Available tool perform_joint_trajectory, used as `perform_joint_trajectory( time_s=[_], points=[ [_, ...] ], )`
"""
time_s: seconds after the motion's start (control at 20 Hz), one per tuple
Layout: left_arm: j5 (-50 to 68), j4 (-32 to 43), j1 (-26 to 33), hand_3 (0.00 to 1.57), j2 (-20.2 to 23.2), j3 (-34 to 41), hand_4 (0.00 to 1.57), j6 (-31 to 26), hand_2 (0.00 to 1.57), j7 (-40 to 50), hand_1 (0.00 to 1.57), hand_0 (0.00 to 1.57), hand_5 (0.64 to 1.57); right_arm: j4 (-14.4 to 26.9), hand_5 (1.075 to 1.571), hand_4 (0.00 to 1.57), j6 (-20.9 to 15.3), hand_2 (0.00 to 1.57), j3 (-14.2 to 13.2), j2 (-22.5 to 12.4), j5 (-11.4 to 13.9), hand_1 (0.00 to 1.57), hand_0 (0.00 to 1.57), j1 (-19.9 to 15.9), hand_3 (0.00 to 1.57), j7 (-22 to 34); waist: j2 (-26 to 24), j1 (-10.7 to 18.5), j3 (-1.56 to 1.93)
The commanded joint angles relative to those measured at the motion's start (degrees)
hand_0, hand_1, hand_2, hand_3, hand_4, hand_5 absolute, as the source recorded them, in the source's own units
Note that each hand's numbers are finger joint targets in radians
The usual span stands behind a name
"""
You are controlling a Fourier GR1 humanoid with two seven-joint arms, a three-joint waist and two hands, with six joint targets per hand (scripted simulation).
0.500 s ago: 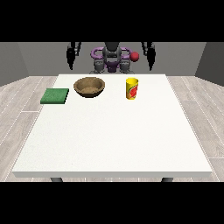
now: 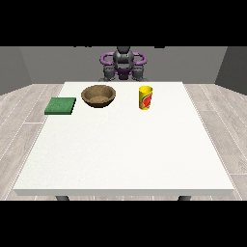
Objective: Pick the cup and pour the ball into the bowl, then pick the bowl and place it on the pad
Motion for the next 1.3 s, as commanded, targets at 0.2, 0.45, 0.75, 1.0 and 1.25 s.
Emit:
perform_joint_trajectory(
  time_s=[0.2, 0.45, 0.75, 1.0, 1.25],
  points=[
    [-2.7, -11.0, -4.5, 0.00, -2.4, -4.3, 0.60, 9.2, 0.00, 14.5, 0.00, 0.00, 1.563, -14.3, 1.540, 0.82, -5.9, 0.00, 1.1, 1.5, -0.9, 0.00, 0.00, -0.6, 0.00, 15.9, 0.2, -1.3, -0.15],
    [-6.2, -9.1, -11.8, 0.00, -2.4, -5.3, 0.60, 10.1, 0.00, 8.8, 0.00, 0.00, 1.556, -13.3, 1.551, 0.76, -2.3, 0.00, -4.1, -1.7, -3.7, 0.00, 0.00, -5.1, 0.00, 10.0, 11.5, -1.0, -0.13],
    [-4.6, -0.3, -15.7, 0.00, 0.0, 0.3, 0.55, 7.7, 0.00, -9.0, 0.00, 0.00, 1.526, -8.8, 1.545, 0.71, 0.0, 0.00, -2.0, 1.4, -2.0, 0.00, 0.00, -7.0, 0.09, -4.9, 26.5, -3.0, -0.15],
    [-5.1, 8.5, -15.7, 0.00, 0.4, 2.6, 0.55, 6.5, 0.00, -21.9, 0.00, 0.00, 1.496, -7.3, 1.547, 0.69, 1.7, 0.00, -6.1, -0.7, -5.6, 0.00, 0.00, -11.2, 0.00, -6.2, 32.3, -3.9, -0.17],
    [-2.1, 17.9, -12.7, 0.00, 2.3, 4.9, 0.31, 0.8, 0.00, -29.8, 0.00, 0.00, 1.480, -3.5, 1.553, 0.68, 5.3, 0.00, -8.8, -2.2, -7.0, 0.00, 0.00, -8.2, 0.00, -12.7, 32.7, -3.7, -0.16]
  ],
)
